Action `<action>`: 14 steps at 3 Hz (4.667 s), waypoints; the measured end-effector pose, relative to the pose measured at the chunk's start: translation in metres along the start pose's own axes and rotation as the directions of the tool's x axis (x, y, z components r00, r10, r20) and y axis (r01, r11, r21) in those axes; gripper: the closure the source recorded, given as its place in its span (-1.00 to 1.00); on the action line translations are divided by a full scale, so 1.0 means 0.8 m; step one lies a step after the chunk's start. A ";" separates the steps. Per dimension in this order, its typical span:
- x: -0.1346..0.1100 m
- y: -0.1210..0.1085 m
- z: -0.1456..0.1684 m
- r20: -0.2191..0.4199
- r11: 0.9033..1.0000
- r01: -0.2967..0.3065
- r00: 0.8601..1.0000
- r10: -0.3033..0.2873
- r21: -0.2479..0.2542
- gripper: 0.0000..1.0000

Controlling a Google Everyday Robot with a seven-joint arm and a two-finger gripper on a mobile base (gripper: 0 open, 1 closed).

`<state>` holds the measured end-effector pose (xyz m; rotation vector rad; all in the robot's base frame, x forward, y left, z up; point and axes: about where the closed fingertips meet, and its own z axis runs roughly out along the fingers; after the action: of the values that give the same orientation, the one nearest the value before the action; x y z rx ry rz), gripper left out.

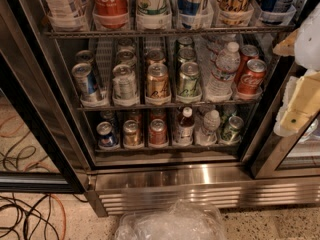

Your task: Pick blue plastic bottle from bottom shelf of fridge

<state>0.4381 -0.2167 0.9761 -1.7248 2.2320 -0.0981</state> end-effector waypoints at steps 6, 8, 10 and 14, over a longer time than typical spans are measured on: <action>-0.053 0.061 0.113 0.446 0.983 -0.183 0.882 0.151 0.030 -1.00; -0.069 0.079 0.147 0.507 0.954 -0.299 0.826 0.248 0.021 -1.00; -0.064 0.088 0.171 0.545 0.939 -0.344 0.781 0.304 -0.031 -1.00; -0.049 0.128 0.272 0.757 0.719 -0.693 0.436 0.486 -0.063 -1.00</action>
Offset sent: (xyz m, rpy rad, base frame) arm -0.0019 0.0116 -0.0121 0.1448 -0.0198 0.0679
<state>0.4143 -0.1217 0.7527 -0.5323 1.9030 0.3956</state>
